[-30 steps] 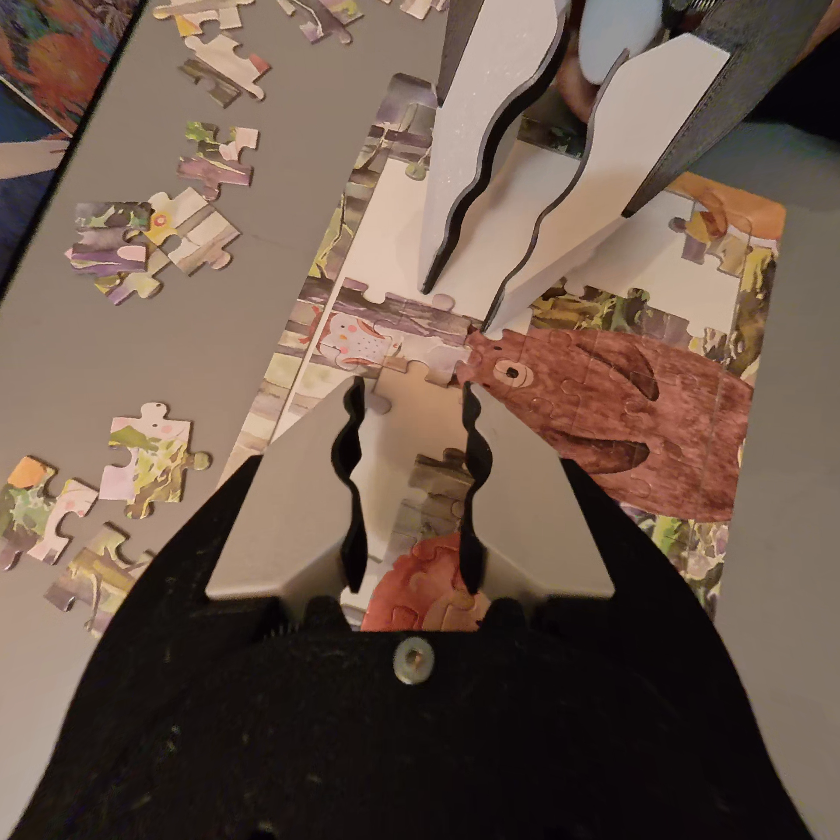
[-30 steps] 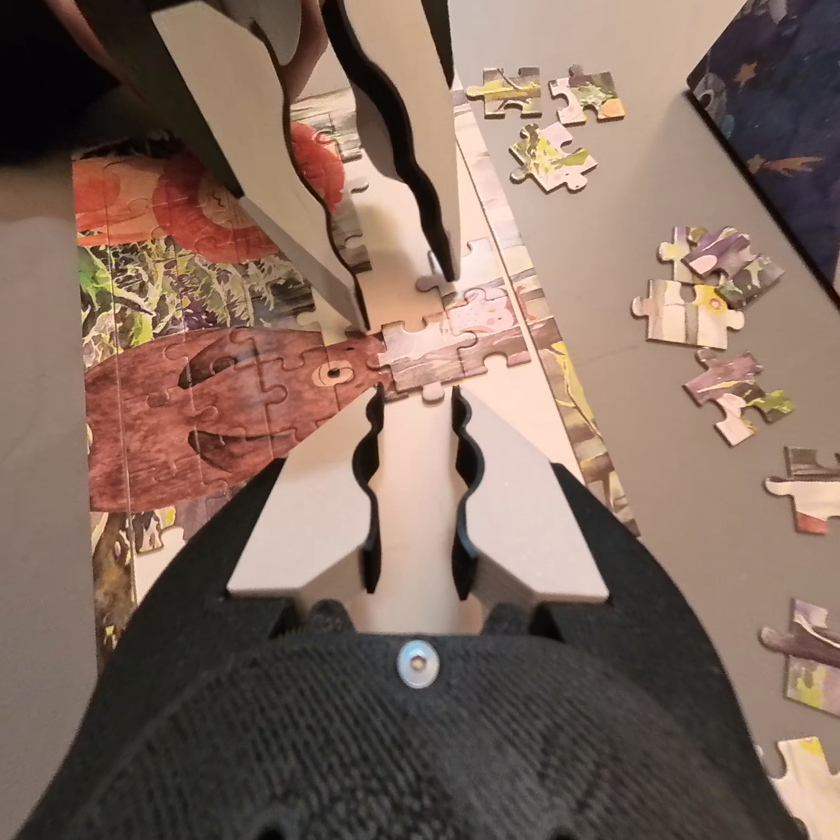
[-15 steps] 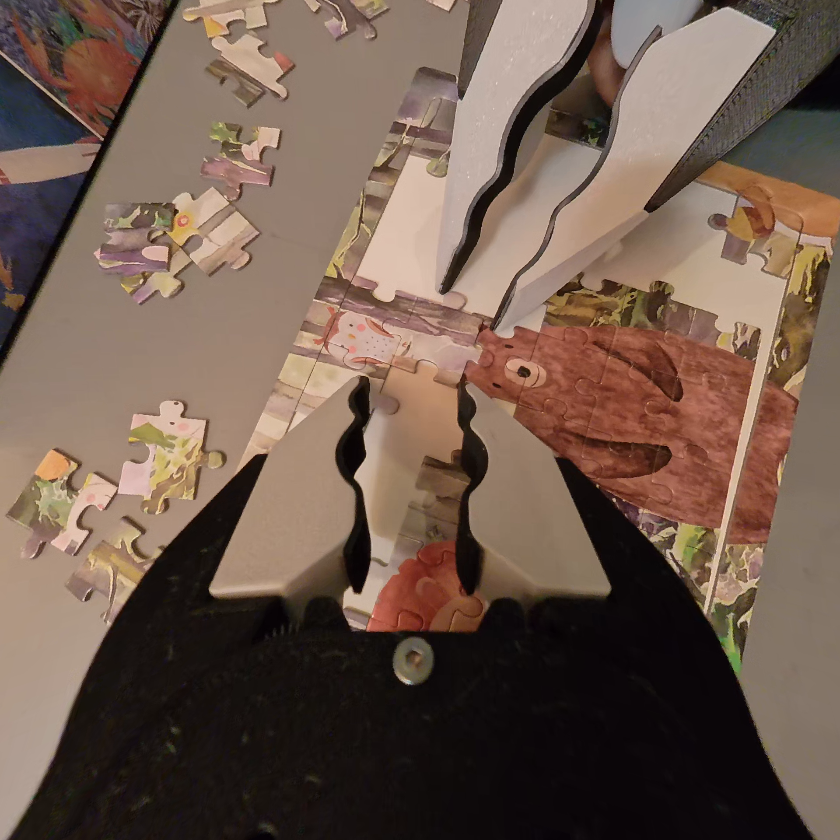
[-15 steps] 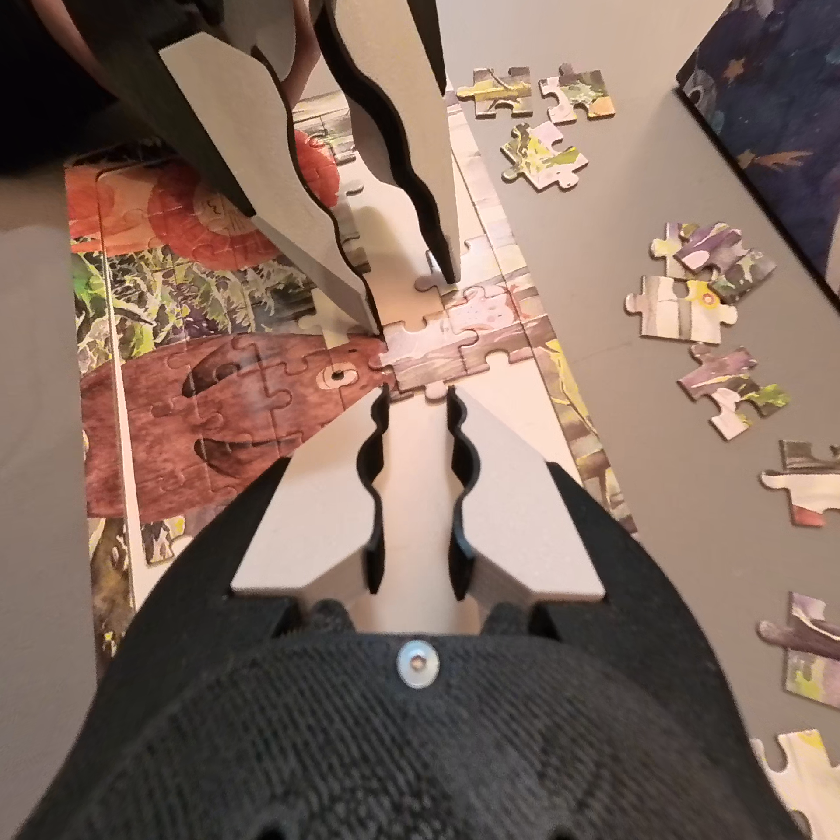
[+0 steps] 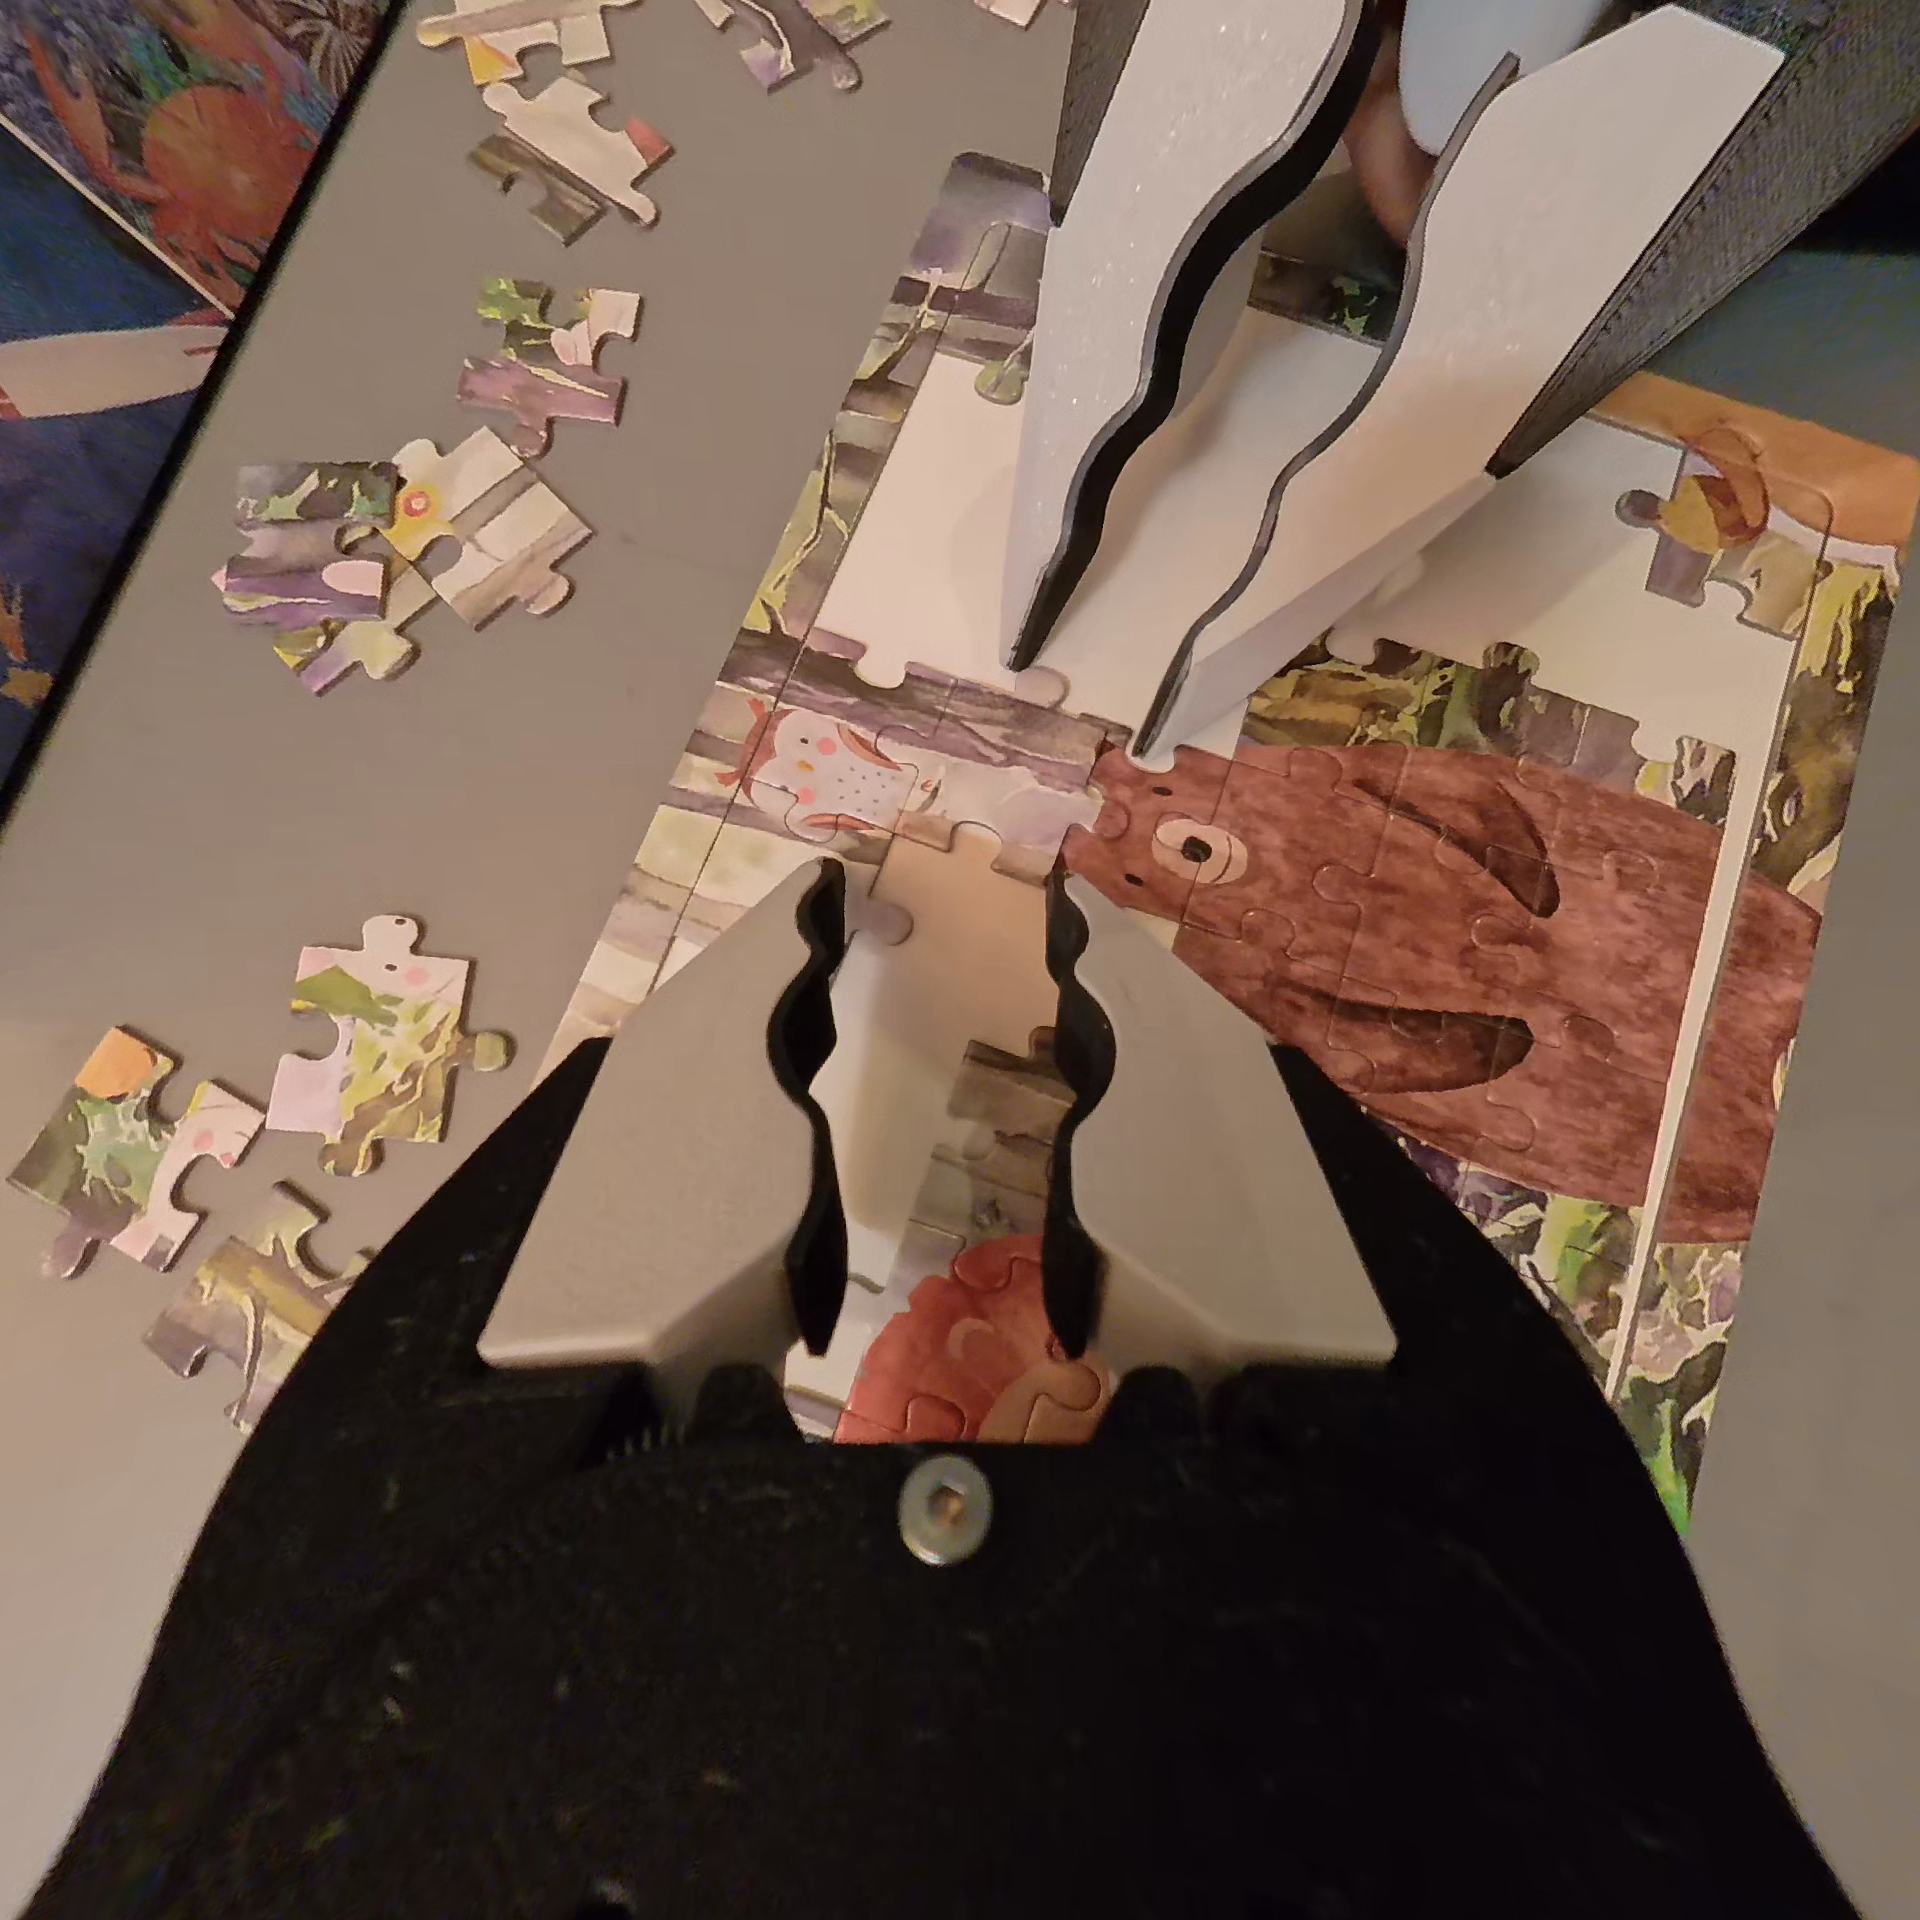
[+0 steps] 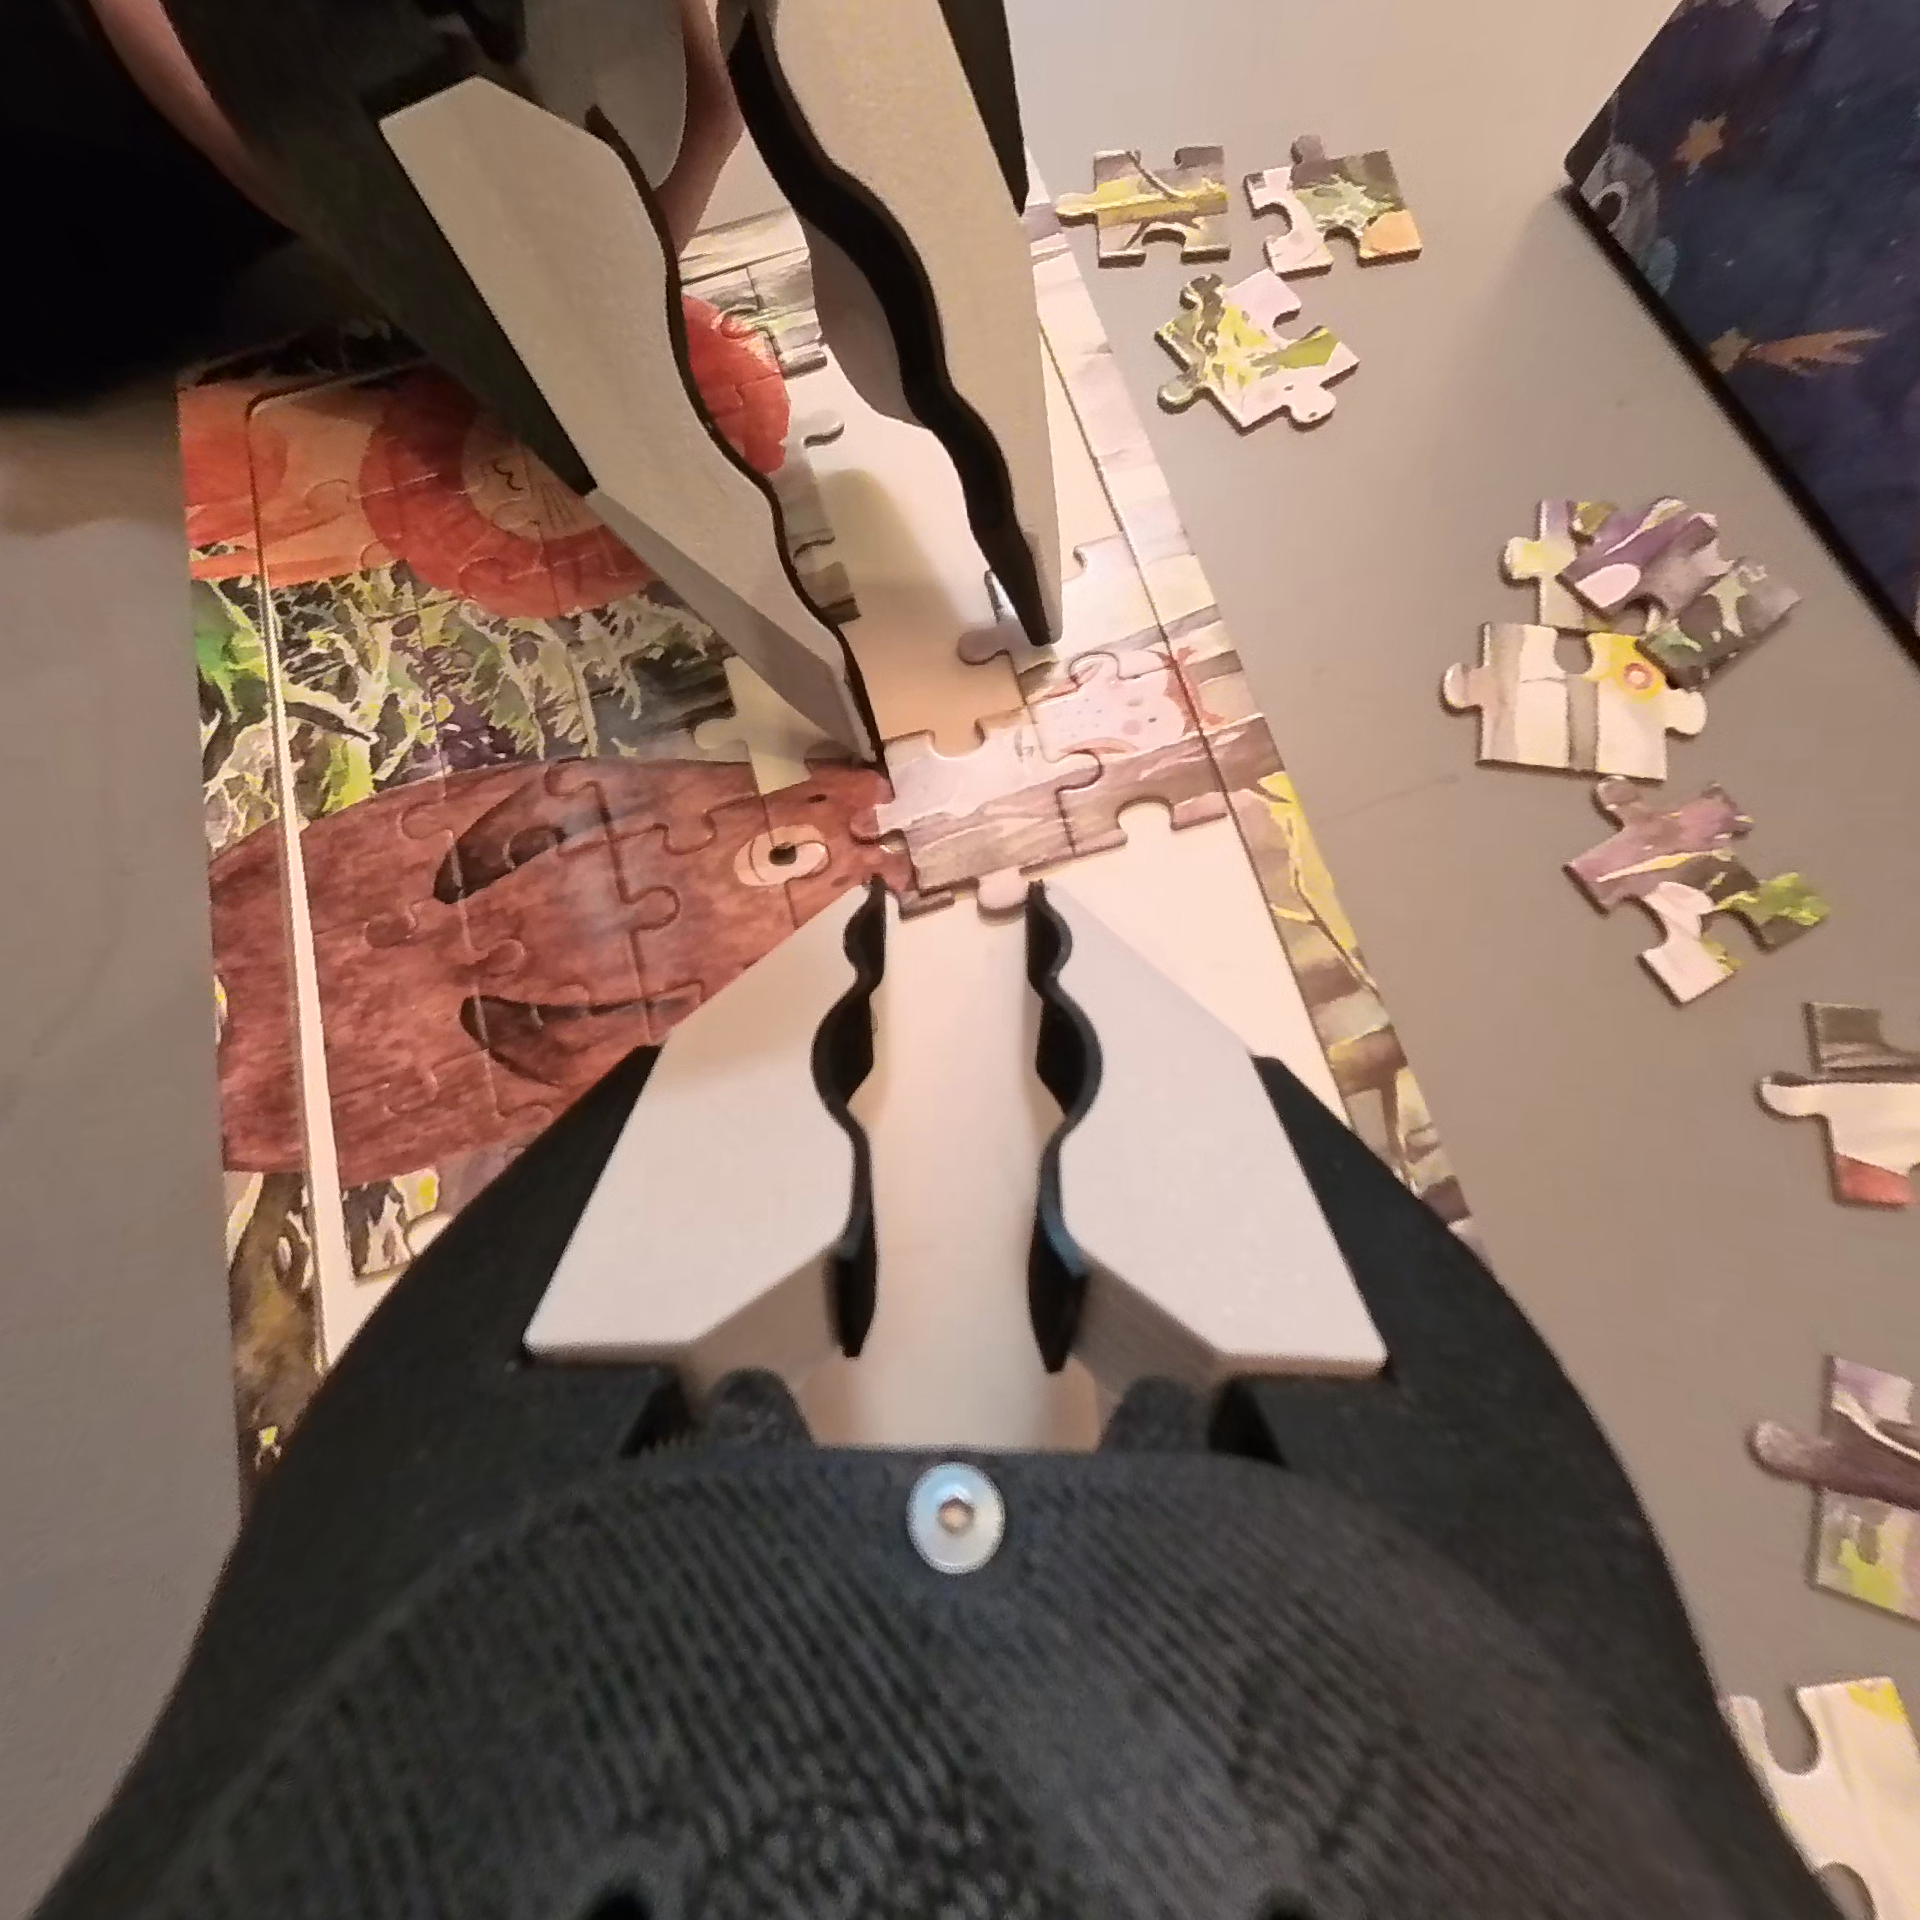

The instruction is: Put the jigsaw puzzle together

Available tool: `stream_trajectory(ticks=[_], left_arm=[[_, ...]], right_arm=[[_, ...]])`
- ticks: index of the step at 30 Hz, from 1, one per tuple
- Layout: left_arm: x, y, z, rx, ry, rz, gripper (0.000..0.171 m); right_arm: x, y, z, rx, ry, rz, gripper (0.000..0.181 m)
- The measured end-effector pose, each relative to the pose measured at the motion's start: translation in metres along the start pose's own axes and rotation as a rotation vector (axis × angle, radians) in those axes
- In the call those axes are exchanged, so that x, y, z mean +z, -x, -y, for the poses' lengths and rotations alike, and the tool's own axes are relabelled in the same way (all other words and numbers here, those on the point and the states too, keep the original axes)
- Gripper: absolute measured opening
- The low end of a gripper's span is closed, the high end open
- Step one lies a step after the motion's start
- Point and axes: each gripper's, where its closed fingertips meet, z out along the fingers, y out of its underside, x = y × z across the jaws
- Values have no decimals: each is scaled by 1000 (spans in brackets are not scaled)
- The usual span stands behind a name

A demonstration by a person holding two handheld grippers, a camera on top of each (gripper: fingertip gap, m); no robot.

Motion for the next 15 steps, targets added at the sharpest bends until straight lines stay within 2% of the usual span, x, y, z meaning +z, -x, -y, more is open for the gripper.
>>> stream_trajectory(ticks=[15], left_arm=[[-2,-1,2,-6,-13,-11,36]], right_arm=[[-2,-2,1,7,-6,-8,21]])
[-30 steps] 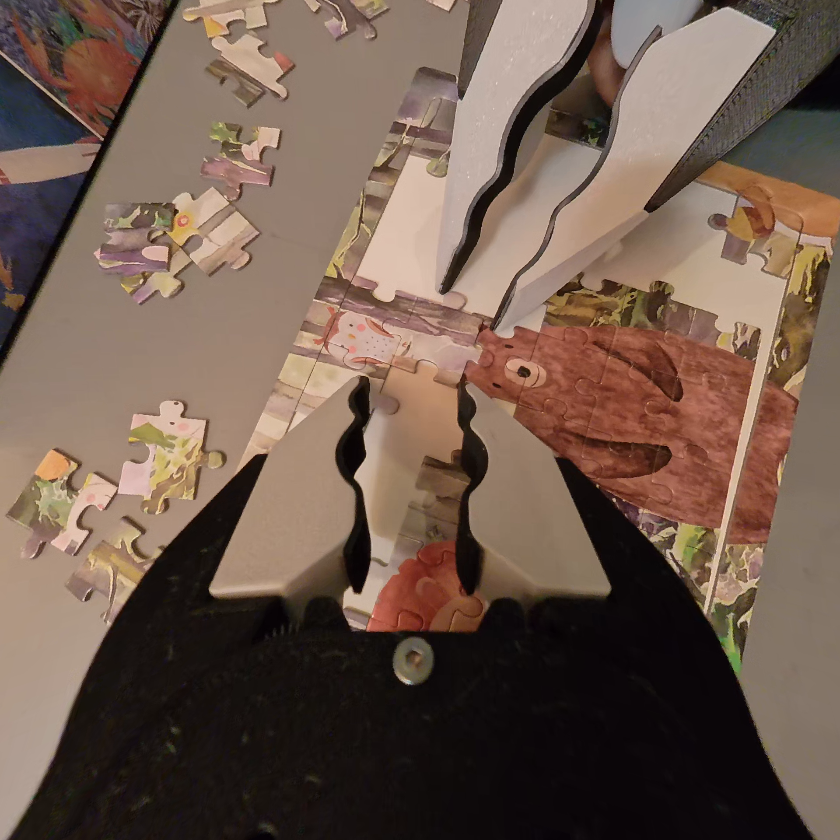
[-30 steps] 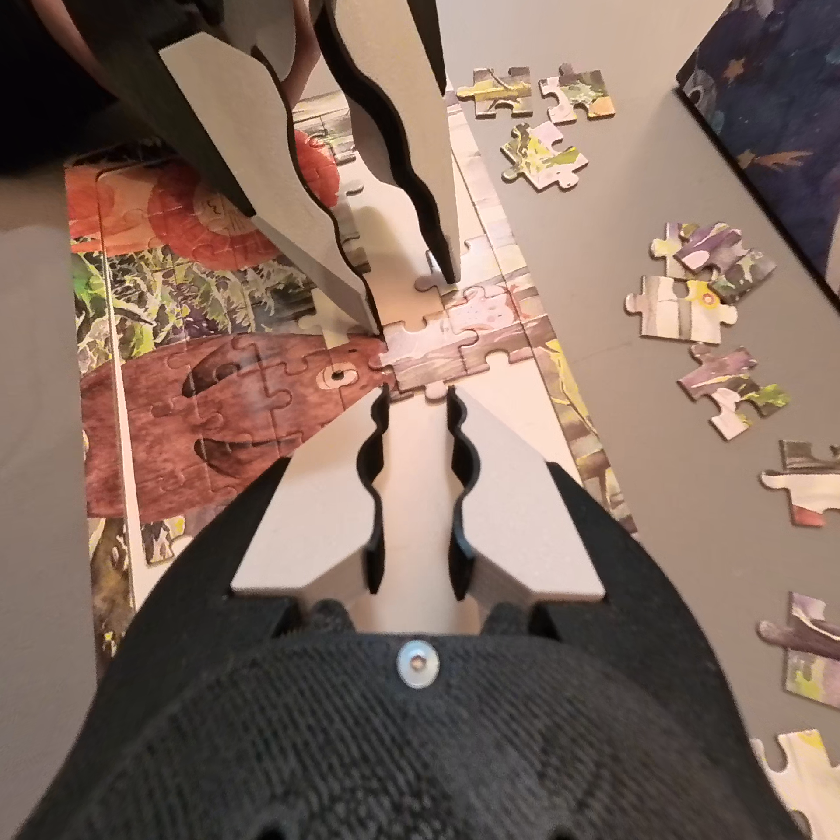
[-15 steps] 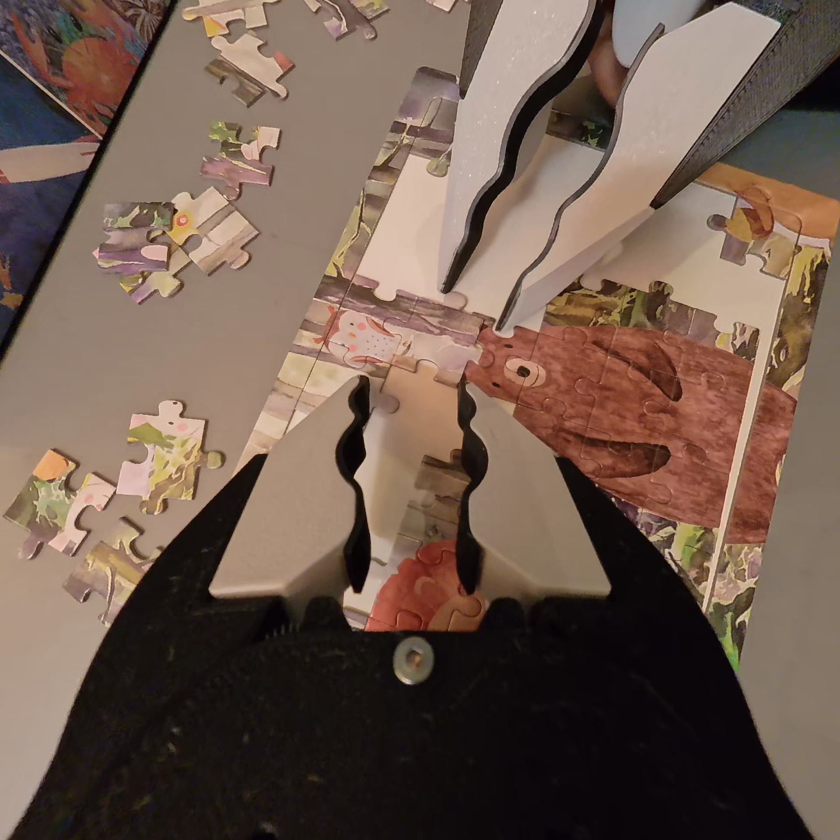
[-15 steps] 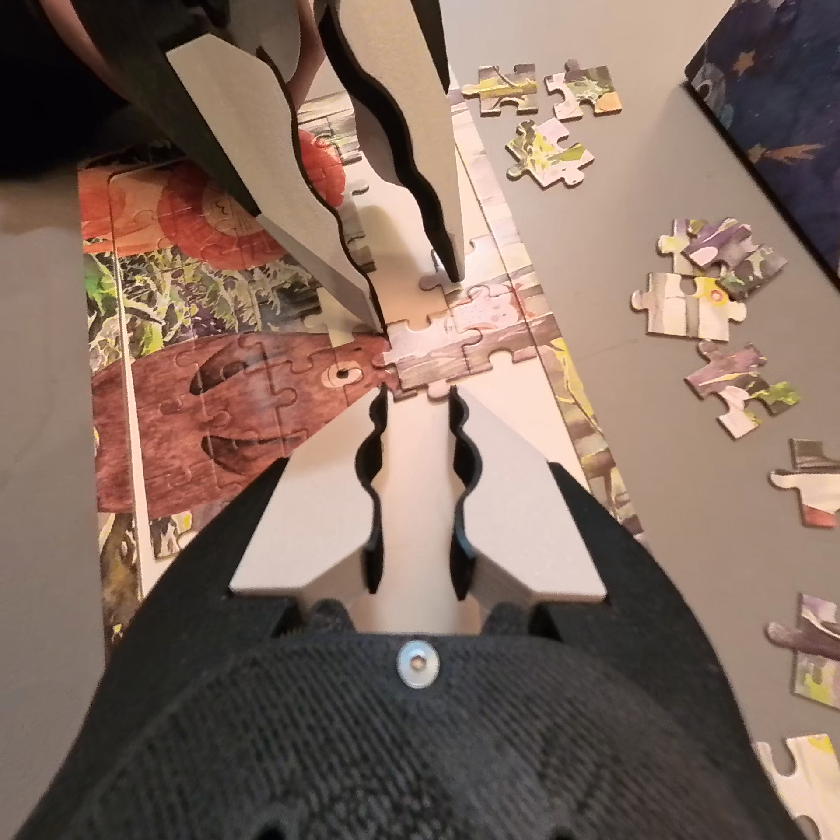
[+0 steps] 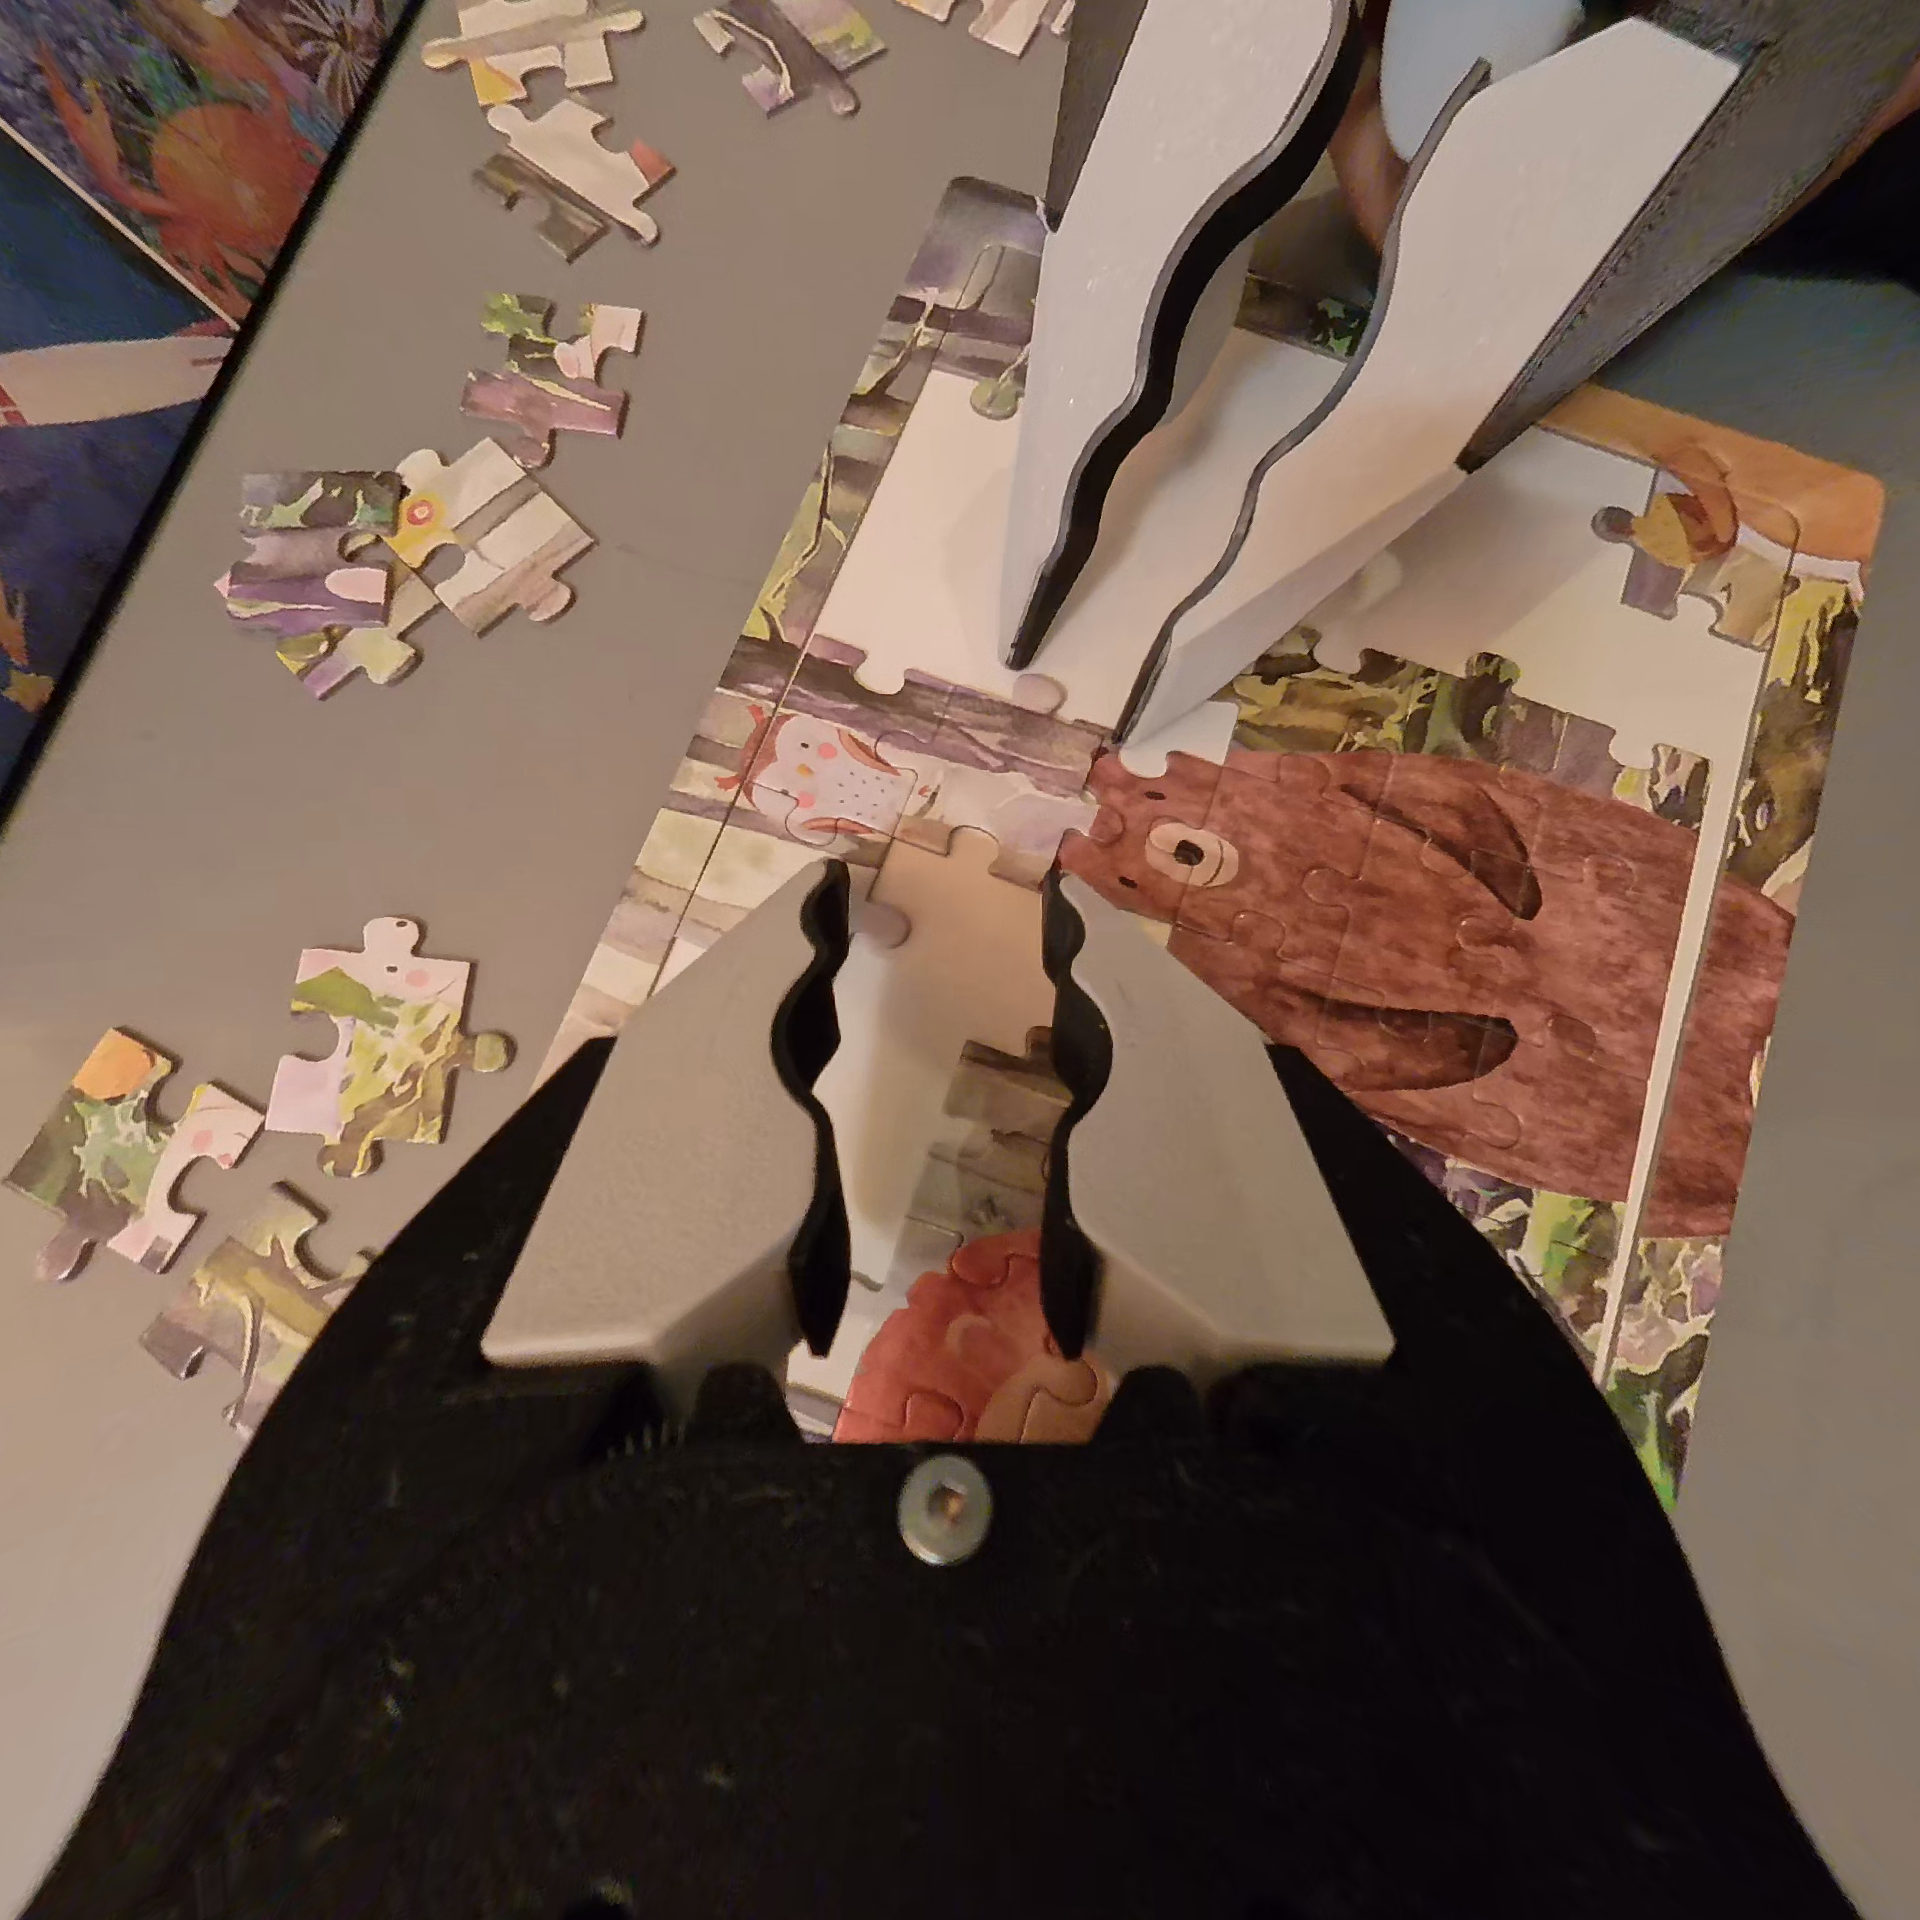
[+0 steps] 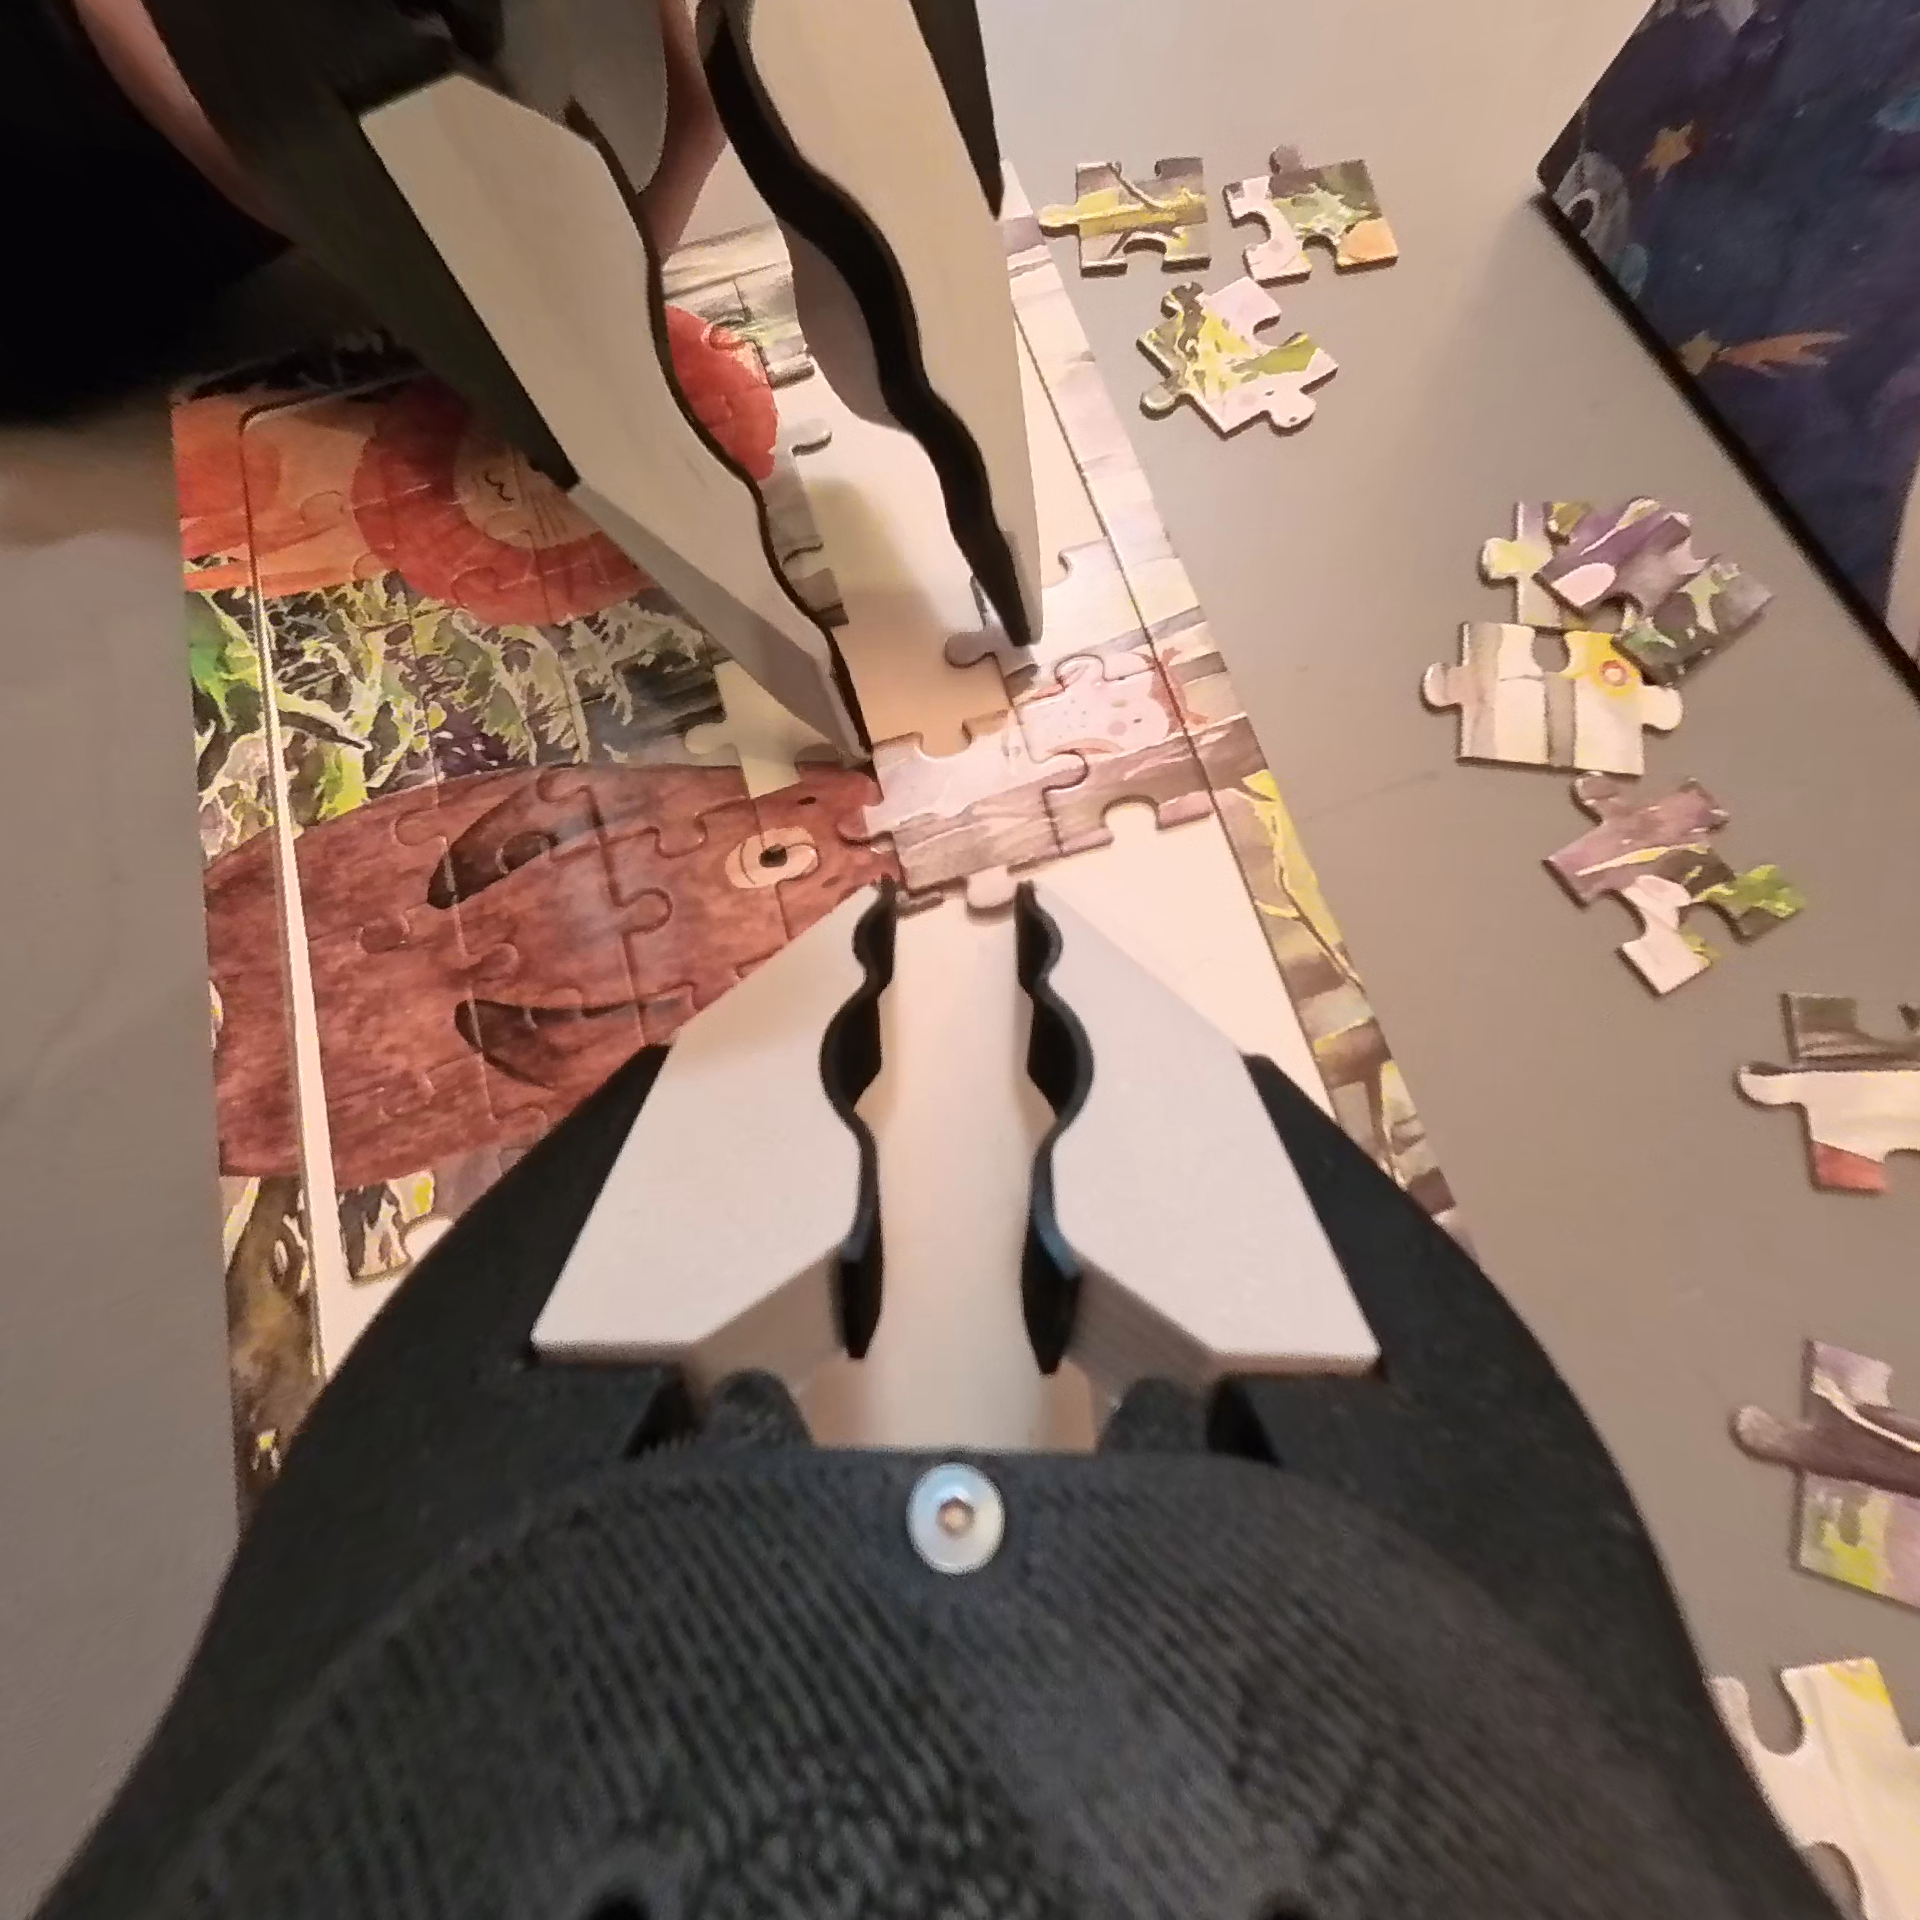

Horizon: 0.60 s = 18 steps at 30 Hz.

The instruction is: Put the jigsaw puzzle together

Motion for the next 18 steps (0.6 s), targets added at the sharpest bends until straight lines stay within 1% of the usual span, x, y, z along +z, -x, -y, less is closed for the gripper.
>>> stream_trajectory(ticks=[18], left_arm=[[1,1,-1,1,7,14,38]], right_arm=[[0,-3,-2,5,6,-18,15]])
